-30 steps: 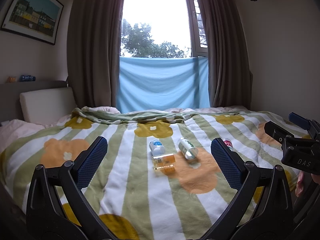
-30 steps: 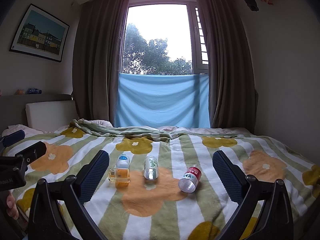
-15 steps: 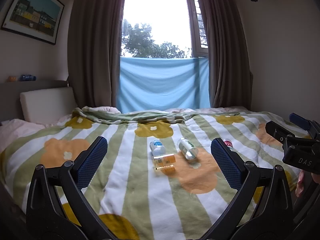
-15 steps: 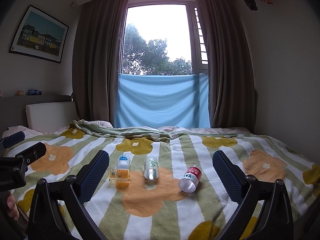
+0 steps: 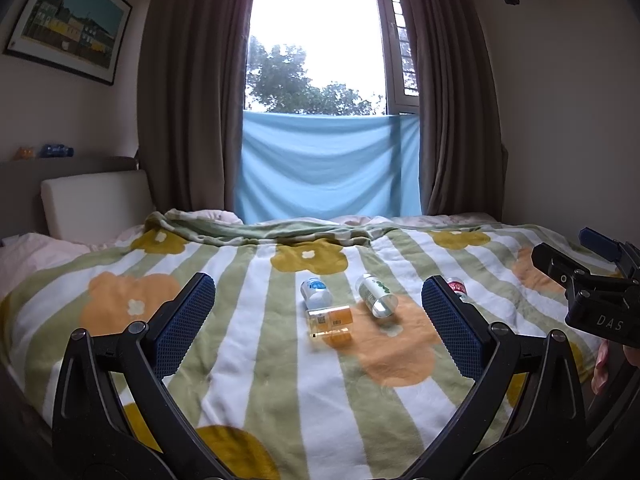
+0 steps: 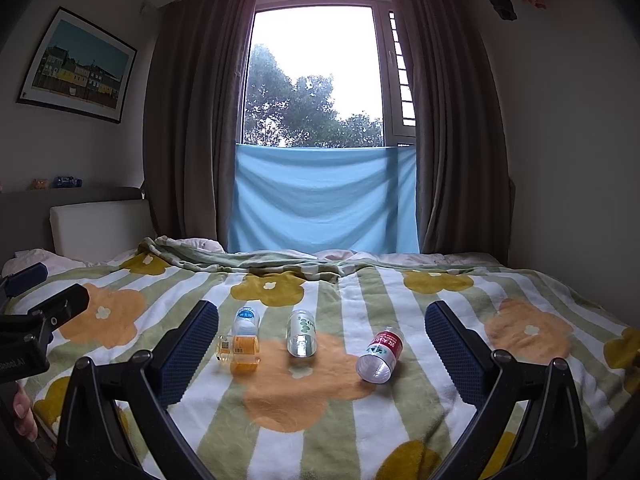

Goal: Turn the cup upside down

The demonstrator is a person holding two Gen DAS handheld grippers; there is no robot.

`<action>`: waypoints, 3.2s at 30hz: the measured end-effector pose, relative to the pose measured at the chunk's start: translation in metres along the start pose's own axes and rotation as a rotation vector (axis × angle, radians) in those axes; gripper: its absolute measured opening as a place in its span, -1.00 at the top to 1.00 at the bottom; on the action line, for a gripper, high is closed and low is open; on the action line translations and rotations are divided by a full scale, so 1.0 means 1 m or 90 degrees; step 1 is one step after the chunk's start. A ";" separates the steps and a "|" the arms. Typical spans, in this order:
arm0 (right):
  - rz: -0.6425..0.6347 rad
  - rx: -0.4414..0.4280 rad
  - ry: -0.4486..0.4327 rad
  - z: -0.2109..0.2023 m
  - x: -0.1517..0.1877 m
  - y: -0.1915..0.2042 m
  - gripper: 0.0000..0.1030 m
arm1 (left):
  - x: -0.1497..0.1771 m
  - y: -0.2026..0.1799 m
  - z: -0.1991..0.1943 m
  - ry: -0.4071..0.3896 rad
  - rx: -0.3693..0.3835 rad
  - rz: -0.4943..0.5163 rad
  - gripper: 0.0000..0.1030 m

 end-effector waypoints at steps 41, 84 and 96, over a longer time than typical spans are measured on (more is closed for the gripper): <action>-0.499 -0.405 0.344 0.288 0.091 0.159 -0.99 | 0.043 0.083 0.061 0.109 -0.083 -0.059 -1.00; -0.636 -0.282 0.681 0.255 0.149 0.132 -0.22 | 0.078 0.090 0.069 0.180 -0.005 -0.111 -1.00; -0.382 -0.252 0.836 0.217 0.180 0.101 -0.22 | 0.068 0.077 0.052 0.153 0.035 -0.102 -1.00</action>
Point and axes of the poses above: each gripper's, at about its wrist camera, not at the fingertips, and z roughly the way its jaws point, y to its left, x to its underside, the point moved 5 cm from there along z, roughly the way its jaws point, and after that the axes turned 2 degrees about x, right-handed, at the moved point
